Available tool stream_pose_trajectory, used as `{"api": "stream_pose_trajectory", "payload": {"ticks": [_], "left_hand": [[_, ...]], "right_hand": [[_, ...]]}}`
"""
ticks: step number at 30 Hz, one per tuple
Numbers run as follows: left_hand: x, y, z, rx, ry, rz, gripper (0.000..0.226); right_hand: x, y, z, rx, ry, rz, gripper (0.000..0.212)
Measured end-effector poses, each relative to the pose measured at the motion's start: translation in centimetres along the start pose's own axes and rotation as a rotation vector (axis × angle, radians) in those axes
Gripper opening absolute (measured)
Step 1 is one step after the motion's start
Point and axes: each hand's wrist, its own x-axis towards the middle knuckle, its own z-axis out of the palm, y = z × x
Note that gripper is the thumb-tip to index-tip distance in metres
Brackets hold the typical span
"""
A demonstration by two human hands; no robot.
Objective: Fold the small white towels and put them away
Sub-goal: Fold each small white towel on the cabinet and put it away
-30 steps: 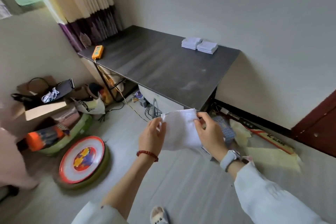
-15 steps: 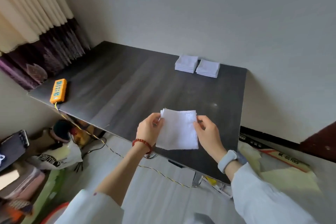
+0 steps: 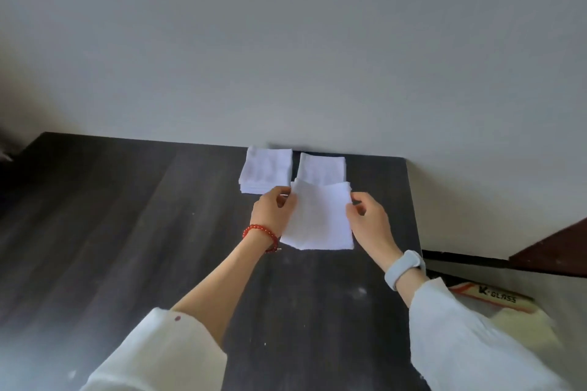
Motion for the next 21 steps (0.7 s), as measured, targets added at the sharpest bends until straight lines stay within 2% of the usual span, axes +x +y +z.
{"api": "stream_pose_trajectory", "payload": {"ticks": [5, 10, 16, 19, 21], "left_hand": [[10.9, 0.7, 2.7, -0.014, 0.016, -0.017, 0.026], [18.0, -0.5, 5.5, -0.001, 0.02, -0.031, 0.028], [21.1, -3.2, 7.6, 0.252, -0.004, -0.038, 0.027], [21.1, -3.8, 8.2, 0.403, 0.138, 0.092, 0.029], [20.9, -4.4, 8.4, 0.454, 0.246, 0.328, 0.037]], "right_hand": [[10.3, 1.0, 1.7, -0.023, 0.036, 0.044, 0.025], [16.8, 3.0, 3.6, -0.03, 0.069, 0.06, 0.023], [19.5, 5.8, 5.2, -0.129, 0.029, 0.119, 0.025], [19.2, 6.4, 5.4, -0.29, 0.083, 0.13, 0.031], [18.5, 6.6, 5.5, -0.458, 0.19, -0.036, 0.035]]}}
